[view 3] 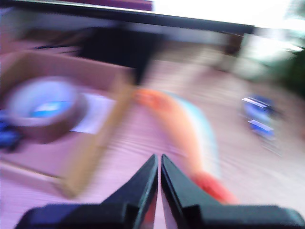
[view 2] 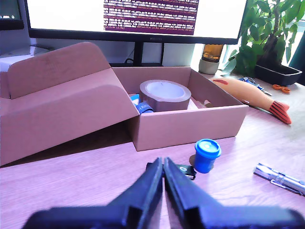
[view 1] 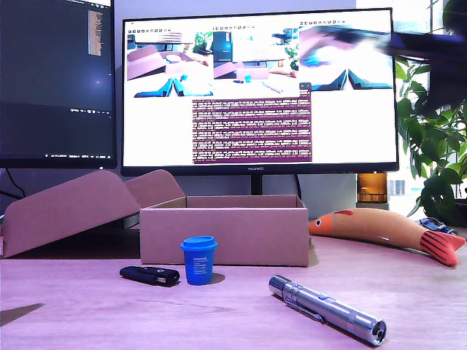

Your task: Pick up the tape roll and place it inside the cardboard box

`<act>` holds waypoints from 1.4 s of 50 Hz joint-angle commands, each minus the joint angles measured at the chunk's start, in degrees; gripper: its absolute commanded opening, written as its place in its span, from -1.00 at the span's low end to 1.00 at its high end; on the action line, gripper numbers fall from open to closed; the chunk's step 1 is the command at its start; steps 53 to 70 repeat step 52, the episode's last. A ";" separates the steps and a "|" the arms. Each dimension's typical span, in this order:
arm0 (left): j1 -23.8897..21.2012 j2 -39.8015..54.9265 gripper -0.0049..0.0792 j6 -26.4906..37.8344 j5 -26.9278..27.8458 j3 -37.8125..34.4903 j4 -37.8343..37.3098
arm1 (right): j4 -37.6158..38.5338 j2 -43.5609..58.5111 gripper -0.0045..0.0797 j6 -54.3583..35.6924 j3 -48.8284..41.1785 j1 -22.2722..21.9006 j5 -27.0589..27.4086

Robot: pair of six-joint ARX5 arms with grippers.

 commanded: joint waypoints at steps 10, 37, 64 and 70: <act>0.15 -0.55 -0.93 0.04 -0.35 -1.07 -2.21 | 3.65 -16.26 -0.92 3.17 -12.07 -6.32 -2.54; 0.15 -0.55 -0.93 0.04 -0.33 -1.07 -2.14 | 4.98 -40.09 -0.92 1.81 -23.76 -7.04 -11.41; 0.15 -0.55 -0.93 0.04 -0.33 -1.07 -2.14 | -0.48 -40.06 -0.92 1.77 -23.76 -7.04 -11.45; 0.15 -0.55 -0.93 0.04 -0.33 -1.07 -2.14 | -0.48 -40.06 -0.92 1.77 -23.76 -7.04 -11.45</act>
